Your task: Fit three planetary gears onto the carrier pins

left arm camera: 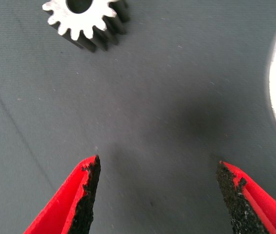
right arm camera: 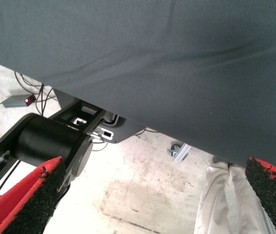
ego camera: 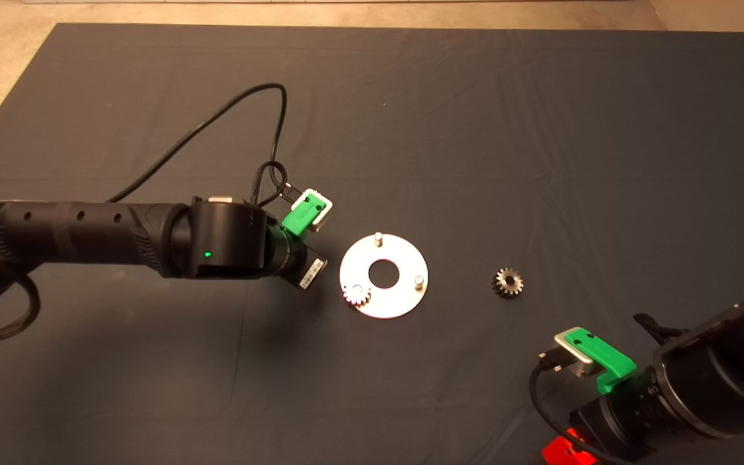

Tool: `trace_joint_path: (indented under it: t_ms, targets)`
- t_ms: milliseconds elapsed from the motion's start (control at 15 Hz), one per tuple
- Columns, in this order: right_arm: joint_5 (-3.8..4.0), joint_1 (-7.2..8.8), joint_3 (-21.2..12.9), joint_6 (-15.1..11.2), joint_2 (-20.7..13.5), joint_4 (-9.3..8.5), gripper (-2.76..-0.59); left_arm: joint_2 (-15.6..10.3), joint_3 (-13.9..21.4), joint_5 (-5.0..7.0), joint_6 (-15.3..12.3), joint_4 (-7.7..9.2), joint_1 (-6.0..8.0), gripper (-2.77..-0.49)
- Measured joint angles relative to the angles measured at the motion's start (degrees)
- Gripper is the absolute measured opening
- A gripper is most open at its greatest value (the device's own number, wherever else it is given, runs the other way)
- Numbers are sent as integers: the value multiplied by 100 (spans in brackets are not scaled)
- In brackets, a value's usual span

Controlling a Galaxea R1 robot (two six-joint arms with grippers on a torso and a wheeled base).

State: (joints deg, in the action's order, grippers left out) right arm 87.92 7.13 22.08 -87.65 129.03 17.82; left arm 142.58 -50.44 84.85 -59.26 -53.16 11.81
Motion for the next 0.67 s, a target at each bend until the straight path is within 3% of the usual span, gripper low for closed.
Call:
trace_joint_path:
  t_ms: [133, 400, 600, 667]
  targets:
    - [-7, 0, 0, 2, 2, -2, -61, 29, -237, -199, 32, 5, 13, -162]
    - [0, 0, 0, 15, 2, -1, -61, 96, -537, -406, 177, 7, 190, -162]
    - [-5, 0, 0, 17, 2, -2, -61, 110, -618, -442, 195, 9, 375, -162]
    - [-5, 0, 0, 17, 2, -1, -61, 108, -620, -479, 196, 11, 380, -162]
